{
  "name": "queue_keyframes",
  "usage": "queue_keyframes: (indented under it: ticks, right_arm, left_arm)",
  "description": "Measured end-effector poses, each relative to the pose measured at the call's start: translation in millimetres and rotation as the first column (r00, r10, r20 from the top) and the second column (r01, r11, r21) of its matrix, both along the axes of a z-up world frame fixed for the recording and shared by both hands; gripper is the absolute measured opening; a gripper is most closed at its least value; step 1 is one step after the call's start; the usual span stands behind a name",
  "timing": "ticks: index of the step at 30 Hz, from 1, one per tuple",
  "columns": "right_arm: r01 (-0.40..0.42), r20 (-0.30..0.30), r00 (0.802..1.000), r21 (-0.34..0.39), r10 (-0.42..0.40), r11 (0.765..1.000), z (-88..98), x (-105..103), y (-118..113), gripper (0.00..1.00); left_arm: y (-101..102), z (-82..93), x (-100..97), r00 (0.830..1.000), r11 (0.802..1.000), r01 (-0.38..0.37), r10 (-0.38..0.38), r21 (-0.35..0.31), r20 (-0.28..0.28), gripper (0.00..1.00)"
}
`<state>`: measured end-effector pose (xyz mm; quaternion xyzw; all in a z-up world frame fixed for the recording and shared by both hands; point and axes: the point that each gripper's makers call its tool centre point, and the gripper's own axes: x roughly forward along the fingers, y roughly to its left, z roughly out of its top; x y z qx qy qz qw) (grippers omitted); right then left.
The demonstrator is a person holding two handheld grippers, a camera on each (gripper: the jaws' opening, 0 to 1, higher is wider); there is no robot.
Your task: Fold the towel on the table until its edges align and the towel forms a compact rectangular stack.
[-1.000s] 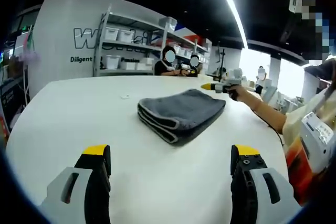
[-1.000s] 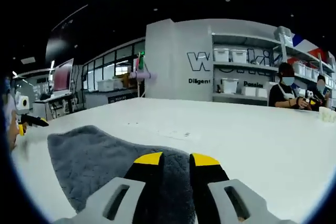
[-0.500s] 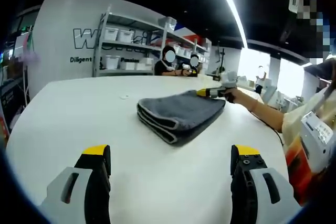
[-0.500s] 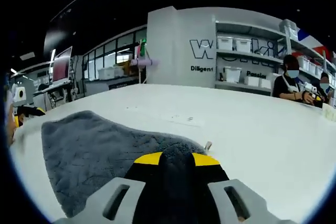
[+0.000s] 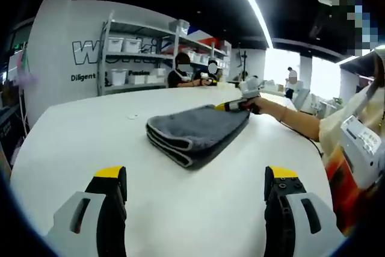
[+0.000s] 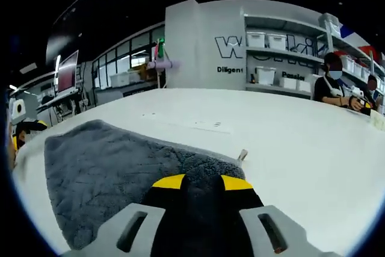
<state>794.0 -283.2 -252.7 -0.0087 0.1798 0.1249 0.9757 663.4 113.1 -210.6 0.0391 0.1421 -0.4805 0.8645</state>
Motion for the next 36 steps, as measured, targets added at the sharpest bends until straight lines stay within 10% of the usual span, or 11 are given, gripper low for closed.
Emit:
queue_keyframes:
  ticks: [6, 17, 36]
  right_arm:
    - [0.014, -0.014, 1.000, 0.004, -0.013, 1.000, 2.2, -1.0, -0.2, 0.22]
    - [0.057, -0.082, 0.995, 0.029, -0.054, 0.998, 8.2, -17.4, -12.7, 0.65]
    - [0.082, -0.193, 0.981, 0.239, -0.035, 0.968, -5.1, -54.1, -24.7, 0.41]
  left_arm:
    - [-2.5, -6.3, -1.9, 1.000, 0.999, 0.020, -0.020, 0.045, 0.003, 0.93]
    - [-0.1, -6.7, -0.4, 1.000, 0.998, 0.016, -0.017, 0.063, 0.010, 0.93]
    - [3.6, -5.2, 3.8, 1.000, 0.998, -0.005, 0.004, 0.060, 0.017, 0.93]
